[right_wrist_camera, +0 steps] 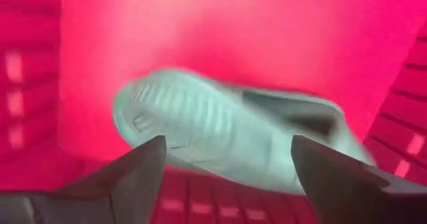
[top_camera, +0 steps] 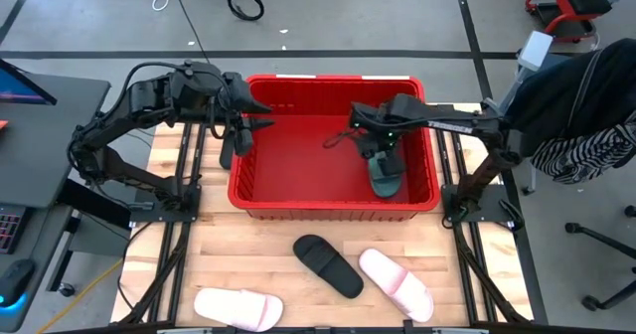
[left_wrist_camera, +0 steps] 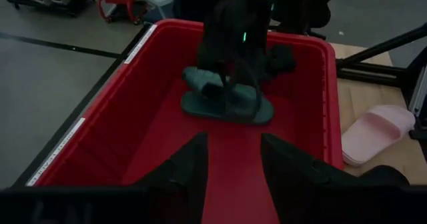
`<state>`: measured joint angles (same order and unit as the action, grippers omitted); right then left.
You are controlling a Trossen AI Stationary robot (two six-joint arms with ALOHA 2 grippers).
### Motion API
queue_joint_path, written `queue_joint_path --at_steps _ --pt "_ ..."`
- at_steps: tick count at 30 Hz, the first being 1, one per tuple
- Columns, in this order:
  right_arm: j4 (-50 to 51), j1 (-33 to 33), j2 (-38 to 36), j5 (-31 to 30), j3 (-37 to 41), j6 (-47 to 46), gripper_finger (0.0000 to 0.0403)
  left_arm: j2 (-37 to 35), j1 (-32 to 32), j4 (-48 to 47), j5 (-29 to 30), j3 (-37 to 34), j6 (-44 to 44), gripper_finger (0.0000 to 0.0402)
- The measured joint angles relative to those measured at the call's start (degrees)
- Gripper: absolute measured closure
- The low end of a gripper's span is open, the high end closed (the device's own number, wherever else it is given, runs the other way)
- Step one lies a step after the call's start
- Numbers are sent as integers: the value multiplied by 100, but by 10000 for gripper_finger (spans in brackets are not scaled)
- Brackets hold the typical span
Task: Pick and place slides into bin
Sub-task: Put the green slides into the red bin
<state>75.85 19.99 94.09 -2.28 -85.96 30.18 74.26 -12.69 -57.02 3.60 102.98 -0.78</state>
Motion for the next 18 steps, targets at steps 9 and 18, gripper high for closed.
queue_joint_path --at_steps 9,18 --pt "-823 139 -291 337 343 -1160 68 0 0 -6 0 0 57 253" --pt "-2093 231 -198 0 395 -5638 59 0 0 -209 0 0 -123 264"
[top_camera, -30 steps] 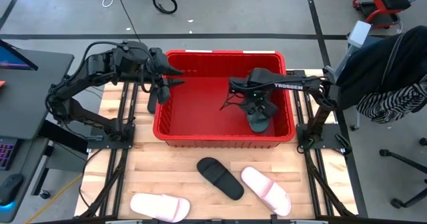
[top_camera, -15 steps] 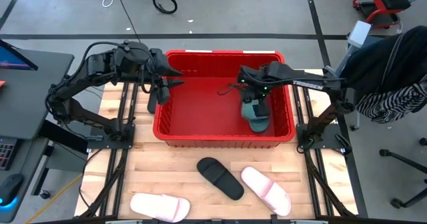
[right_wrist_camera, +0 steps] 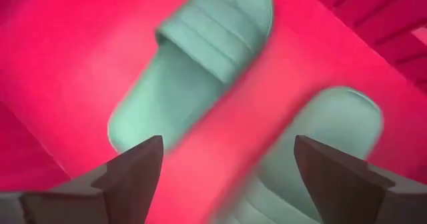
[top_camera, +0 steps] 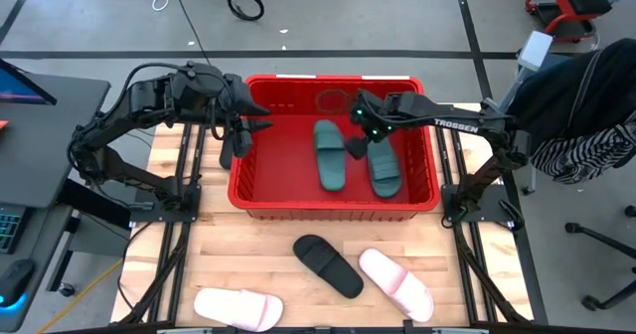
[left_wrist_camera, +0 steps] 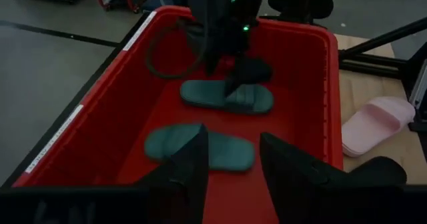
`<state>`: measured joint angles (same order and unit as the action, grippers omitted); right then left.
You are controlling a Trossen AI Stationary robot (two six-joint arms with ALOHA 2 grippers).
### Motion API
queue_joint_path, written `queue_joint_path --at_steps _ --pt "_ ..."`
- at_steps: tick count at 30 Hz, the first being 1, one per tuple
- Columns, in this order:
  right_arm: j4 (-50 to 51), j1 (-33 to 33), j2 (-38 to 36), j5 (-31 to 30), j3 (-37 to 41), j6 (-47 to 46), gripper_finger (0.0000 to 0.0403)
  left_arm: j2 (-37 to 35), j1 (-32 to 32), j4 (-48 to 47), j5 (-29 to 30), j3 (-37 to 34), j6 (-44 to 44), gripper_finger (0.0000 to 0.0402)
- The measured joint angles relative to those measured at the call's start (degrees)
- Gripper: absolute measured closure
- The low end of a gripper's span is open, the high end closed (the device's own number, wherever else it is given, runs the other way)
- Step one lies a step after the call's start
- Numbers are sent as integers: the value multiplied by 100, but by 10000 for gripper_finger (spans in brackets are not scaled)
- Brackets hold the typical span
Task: Pick and place slides into bin
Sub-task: Put the green slides into the red bin
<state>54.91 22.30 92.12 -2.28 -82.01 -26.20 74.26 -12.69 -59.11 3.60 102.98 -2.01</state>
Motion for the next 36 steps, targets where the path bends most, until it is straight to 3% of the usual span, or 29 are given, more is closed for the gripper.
queue_joint_path --at_steps 10,17,23,27,36 --pt "-964 -395 399 -261 -3 -1319 46 0 0 34 13 0 14 259" --pt "-1775 -797 1207 115 0 -3173 63 -65 0 48 15 0 11 264" --pt "-2115 -872 1487 -487 -1 -3504 89 -219 0 16 15 0 22 275" --pt "-2583 -805 1683 -550 -1 -3910 106 -308 2 13 15 9 86 278" --pt "-3025 -805 1906 -974 -1 -5836 115 -404 0 -261 15 9 111 275"
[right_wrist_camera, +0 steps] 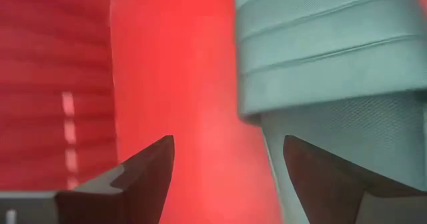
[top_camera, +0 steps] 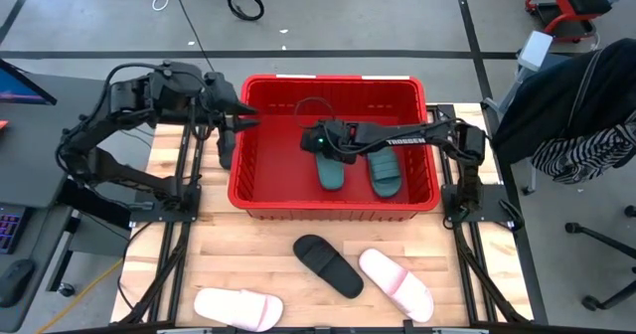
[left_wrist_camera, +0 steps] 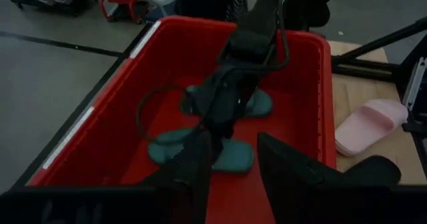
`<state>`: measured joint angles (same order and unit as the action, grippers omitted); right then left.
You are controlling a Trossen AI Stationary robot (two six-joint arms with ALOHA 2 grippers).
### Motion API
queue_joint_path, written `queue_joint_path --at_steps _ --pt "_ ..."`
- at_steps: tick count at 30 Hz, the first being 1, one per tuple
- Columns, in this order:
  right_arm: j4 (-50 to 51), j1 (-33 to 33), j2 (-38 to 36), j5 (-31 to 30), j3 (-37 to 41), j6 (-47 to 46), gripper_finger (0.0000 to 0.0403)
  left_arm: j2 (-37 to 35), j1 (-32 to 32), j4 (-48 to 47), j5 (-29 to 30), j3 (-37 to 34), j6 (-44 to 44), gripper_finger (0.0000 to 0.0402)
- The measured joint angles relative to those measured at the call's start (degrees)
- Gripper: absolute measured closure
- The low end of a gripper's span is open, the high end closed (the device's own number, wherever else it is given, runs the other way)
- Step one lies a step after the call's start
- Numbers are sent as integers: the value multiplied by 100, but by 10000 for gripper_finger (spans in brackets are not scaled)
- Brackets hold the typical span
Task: Pick and place slides into bin
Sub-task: Put the green slides into the red bin
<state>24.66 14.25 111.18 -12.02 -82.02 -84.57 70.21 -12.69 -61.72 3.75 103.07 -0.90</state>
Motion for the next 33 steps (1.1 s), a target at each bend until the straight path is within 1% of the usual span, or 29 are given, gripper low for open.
queue_joint_path --at_steps 3,5,7,9,12,15,17,20,24,27,29,31,33 --pt "2 -17 0 -327 0 -446 118 -39 0 -92 0 -4 0 280" --pt "-5 -17 74 -318 -6 -738 123 -73 2 -86 -2 -4 1 283" --pt "-44 -19 202 -163 -7 -988 131 -103 0 -107 0 -4 6 284" --pt "-174 -59 357 -177 3 -1208 140 -128 1 -108 -1 -4 8 284" --pt "-575 -104 439 -501 4 -1322 154 -177 2 -124 4 -7 14 282" --pt "-607 -96 435 -977 0 -1332 174 -218 2 -128 13 -7 41 279" --pt "-521 -50 433 -1118 1 -1331 193 -232 2 -134 16 -7 83 279" --pt "-426 3 439 -1152 0 -1343 232 -247 2 -137 33 -7 143 282" --pt "-385 21 562 -1214 2 -1465 294 -247 2 -141 45 -7 191 288" --pt "-397 25 552 -1446 2 -1443 346 -247 2 -122 48 -7 311 289" --pt "-373 25 505 -1492 2 -1358 382 -247 2 -70 59 -7 311 288" --pt "-331 27 417 -1617 2 -1244 394 -247 0 -31 123 -7 311 287" --pt "-312 27 324 -1707 2 -1199 388 -247 0 37 147 -7 311 288"
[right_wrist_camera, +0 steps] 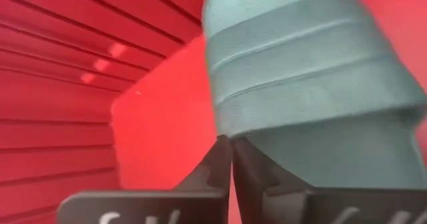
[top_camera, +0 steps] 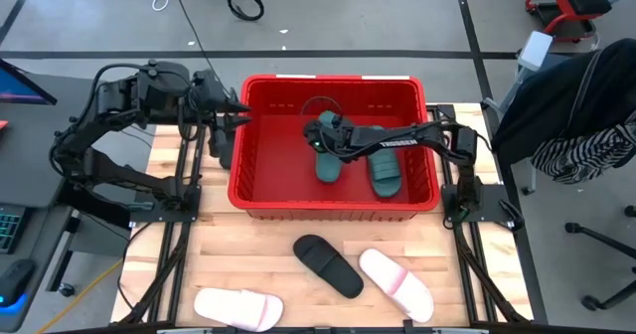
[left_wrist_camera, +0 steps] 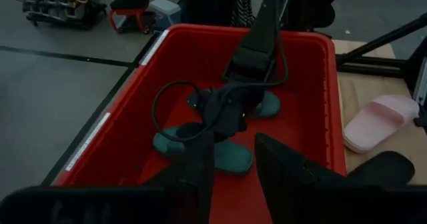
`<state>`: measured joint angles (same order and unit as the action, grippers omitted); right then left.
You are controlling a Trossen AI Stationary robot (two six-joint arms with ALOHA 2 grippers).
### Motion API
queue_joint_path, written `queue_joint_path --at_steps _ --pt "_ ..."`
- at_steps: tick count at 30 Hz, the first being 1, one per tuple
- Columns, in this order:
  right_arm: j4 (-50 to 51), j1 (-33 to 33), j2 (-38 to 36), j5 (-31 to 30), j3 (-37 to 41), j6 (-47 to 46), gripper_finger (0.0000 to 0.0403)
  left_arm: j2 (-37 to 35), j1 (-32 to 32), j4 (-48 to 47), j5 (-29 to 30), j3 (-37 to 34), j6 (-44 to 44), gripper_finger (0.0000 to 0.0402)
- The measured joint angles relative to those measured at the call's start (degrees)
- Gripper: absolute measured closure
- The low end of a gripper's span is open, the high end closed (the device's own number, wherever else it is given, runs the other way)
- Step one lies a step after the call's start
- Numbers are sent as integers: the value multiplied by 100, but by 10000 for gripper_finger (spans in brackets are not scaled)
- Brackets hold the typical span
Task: Pick and place slides into bin
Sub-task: Put the green slides into the red bin
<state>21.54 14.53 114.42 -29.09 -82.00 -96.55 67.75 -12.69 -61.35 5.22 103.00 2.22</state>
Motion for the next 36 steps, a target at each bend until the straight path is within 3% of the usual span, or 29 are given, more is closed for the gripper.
queue_joint_path --at_steps 11,21,26,31,36 --pt "68 -47 -888 118 2 842 400 0 -129 178 6 0 -2 286" --pt "1657 74 -1914 -92 -2 1062 401 0 -188 176 1 0 -119 291" --pt "1553 164 -2019 233 -2 1982 392 2 -184 180 0 0 -153 287" --pt "765 208 -1620 1155 -7 3253 351 7 -184 301 0 0 -155 291" --pt "269 220 -911 1940 0 4117 266 7 -184 305 0 0 -190 288"
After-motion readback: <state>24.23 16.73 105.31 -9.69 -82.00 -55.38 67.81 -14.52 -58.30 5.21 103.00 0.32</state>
